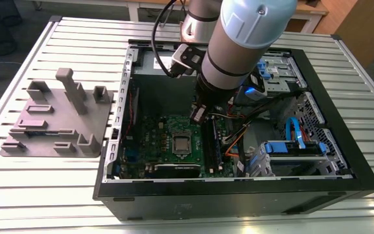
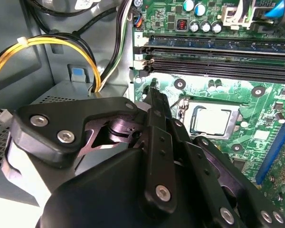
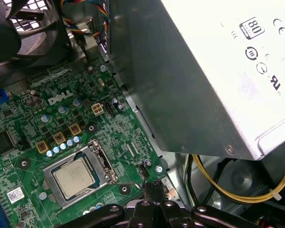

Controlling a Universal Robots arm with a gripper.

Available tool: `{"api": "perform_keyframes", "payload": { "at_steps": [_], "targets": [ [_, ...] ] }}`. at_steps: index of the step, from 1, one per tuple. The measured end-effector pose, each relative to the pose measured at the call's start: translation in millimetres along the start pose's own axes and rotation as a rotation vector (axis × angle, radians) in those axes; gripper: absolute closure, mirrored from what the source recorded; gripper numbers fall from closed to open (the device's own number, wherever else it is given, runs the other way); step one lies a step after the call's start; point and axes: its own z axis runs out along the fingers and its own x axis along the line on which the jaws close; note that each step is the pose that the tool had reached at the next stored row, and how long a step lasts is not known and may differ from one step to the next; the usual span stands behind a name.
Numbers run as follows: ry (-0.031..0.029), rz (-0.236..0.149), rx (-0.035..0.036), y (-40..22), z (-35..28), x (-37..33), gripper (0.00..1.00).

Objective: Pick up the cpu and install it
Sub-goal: 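Install the first cpu locking lever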

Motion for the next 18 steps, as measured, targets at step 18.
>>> {"api": "perform_keyframes", "payload": {
  "at_steps": [18],
  "targets": [
    [0.0391, 0.003, 0.0226, 0.4, -5.5, 0.1, 0.90]
  ]
}}
